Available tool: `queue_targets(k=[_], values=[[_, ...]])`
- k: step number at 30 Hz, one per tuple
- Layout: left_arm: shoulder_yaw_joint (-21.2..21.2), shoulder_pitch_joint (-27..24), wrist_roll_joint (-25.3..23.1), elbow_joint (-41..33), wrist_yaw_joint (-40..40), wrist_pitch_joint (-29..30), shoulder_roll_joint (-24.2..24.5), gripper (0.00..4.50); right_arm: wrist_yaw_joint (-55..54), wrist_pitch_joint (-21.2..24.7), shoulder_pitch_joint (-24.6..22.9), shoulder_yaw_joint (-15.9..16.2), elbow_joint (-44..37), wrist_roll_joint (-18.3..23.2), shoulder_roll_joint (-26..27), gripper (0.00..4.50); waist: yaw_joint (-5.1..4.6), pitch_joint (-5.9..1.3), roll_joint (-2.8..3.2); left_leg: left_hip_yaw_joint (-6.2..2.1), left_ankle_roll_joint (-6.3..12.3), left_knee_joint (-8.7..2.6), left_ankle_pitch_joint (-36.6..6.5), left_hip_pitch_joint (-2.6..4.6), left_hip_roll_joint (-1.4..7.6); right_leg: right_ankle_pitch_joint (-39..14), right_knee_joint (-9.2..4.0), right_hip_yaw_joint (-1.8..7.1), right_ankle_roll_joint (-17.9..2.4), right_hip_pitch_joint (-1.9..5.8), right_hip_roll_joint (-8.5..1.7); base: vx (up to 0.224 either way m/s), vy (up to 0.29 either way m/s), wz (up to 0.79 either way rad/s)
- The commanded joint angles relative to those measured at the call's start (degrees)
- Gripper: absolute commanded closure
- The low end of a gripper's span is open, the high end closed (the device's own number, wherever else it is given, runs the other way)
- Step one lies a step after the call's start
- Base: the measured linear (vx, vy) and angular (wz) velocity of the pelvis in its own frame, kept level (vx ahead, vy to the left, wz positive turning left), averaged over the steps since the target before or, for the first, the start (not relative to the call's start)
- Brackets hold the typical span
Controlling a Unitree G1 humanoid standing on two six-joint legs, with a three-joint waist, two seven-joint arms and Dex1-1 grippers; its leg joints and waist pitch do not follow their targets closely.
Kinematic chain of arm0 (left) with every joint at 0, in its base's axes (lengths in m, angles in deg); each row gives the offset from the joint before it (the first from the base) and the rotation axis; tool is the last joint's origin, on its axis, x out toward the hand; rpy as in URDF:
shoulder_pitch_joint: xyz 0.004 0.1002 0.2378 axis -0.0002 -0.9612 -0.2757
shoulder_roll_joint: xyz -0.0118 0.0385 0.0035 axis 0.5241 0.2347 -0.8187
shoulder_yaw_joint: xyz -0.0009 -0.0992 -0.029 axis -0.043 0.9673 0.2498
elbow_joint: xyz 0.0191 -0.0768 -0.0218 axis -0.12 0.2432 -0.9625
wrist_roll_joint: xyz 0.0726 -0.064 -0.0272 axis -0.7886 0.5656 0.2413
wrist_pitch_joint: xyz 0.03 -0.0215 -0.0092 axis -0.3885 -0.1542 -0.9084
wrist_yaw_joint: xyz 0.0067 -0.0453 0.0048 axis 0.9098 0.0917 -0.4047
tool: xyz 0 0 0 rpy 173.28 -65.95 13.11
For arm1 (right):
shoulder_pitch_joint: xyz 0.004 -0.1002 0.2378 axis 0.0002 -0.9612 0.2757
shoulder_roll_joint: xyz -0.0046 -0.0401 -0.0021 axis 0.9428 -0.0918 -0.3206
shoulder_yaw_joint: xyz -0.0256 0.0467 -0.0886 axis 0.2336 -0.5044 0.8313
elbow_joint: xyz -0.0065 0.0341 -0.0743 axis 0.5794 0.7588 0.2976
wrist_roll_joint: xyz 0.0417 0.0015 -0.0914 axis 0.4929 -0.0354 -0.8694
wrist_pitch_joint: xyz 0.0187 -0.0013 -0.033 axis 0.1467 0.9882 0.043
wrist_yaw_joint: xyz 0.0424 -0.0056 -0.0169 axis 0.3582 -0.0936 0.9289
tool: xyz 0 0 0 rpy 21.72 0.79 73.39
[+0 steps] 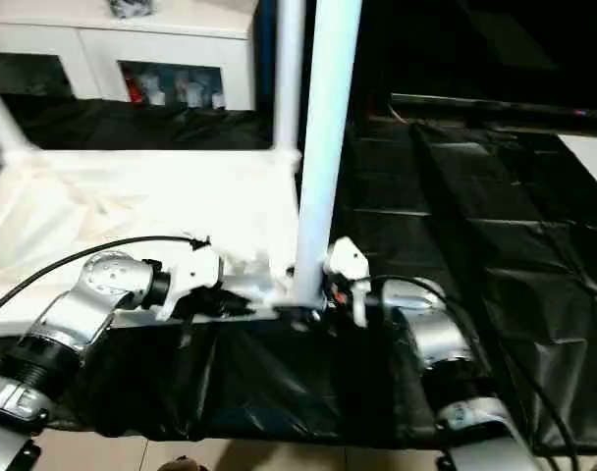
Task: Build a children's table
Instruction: Rotate leg to tighten
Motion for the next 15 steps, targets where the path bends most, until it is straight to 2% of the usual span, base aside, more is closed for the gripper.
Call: queue_targets(k=[1,2,8,15], values=[[-0.4,1.7,-0.5,0.7,0.0,-1.0,0.6,4.50,4.7,1.6,-1.1,3.6,-1.2,-0.3,0.1,1.03,-0.12,-3.15,-0.12,0.48,3.48,-3.58,-12.0,0.04,1.14,-6.1,-3.42,1.64,-14.1,2.76,-2.28,0.000,0.000,0.00],[-0.4,1.8,-0.4,0.8,-0.4,-1.0,1.0,4.50,5.6,2.2,-1.1,3.9,-1.4,-0.2,-0.2,1.03,-0.05,-3.17,-0.35,0.51,3.40,-3.56,-11.6,0.06,1.09,-6.3,-3.39,1.63,-14.0,2.78,-2.26,0.000,0.000,0.00],[-0.2,2.3,0.1,1.7,-1.9,-1.8,2.1,4.50,8.6,4.9,-1.0,4.7,-2.5,0.2,-1.2,1.46,0.14,-3.22,-0.47,0.53,3.04,-3.55,-11.4,0.19,1.14,-6.3,-3.34,1.63,-14.1,2.67,-2.33,0.000,0.000,0.00],[-0.3,2.3,0.3,2.0,-2.1,-2.0,2.1,4.50,9.1,5.9,-1.4,5.0,-3.4,0.5,-1.2,2.04,0.39,-3.28,-0.51,0.55,3.00,-3.46,-10.8,0.24,1.11,-5.6,-3.21,1.62,-14.0,2.69,-2.33,0.000,0.000,0.00]])
